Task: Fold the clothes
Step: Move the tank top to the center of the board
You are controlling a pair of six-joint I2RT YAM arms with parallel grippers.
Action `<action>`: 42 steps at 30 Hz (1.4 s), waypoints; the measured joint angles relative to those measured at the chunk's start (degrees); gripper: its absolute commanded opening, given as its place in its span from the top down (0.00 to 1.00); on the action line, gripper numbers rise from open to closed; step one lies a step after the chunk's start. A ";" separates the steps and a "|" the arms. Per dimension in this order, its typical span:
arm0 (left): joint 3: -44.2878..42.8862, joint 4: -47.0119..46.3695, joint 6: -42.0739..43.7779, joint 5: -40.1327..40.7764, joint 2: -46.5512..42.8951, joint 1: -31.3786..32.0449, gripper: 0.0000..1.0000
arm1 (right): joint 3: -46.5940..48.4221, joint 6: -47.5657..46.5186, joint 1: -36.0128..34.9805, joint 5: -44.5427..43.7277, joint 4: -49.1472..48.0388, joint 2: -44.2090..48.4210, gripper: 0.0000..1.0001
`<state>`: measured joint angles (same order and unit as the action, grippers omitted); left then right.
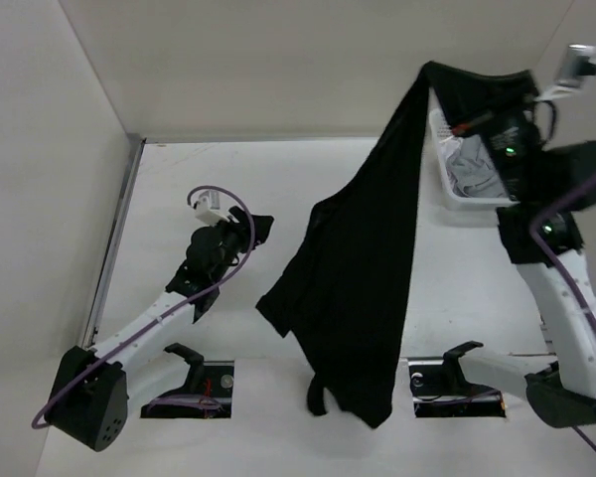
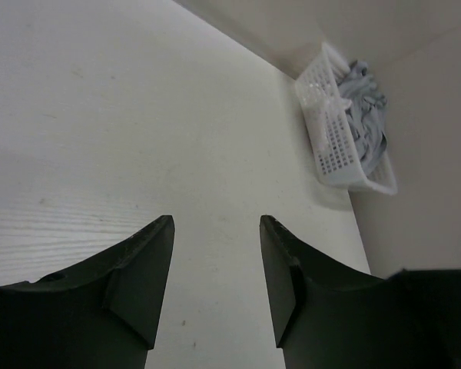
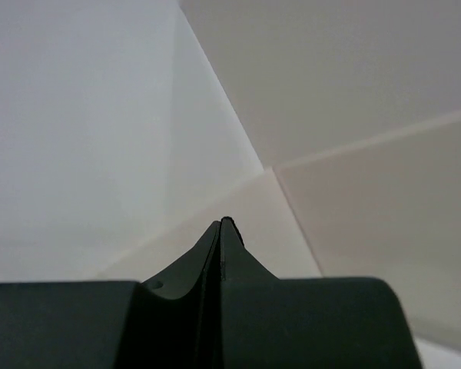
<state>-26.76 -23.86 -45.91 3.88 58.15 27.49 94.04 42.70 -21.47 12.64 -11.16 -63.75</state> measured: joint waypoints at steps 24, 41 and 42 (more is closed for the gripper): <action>3.50 5.05 -14.56 -4.52 -7.91 -14.10 0.53 | 1.53 -0.44 -26.25 -20.39 -9.05 -13.31 1.00; 15.39 10.60 -9.90 -2.29 -4.85 -10.45 0.58 | -86.36 21.40 -13.27 -33.79 -5.25 24.28 0.97; 15.21 10.78 -9.18 -2.01 -2.67 -9.60 0.59 | -86.51 21.88 -11.56 -33.16 -4.94 25.94 0.97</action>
<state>-11.55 -13.08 -55.09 1.87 55.48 17.89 7.53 64.58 -33.04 -20.51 -16.10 -37.80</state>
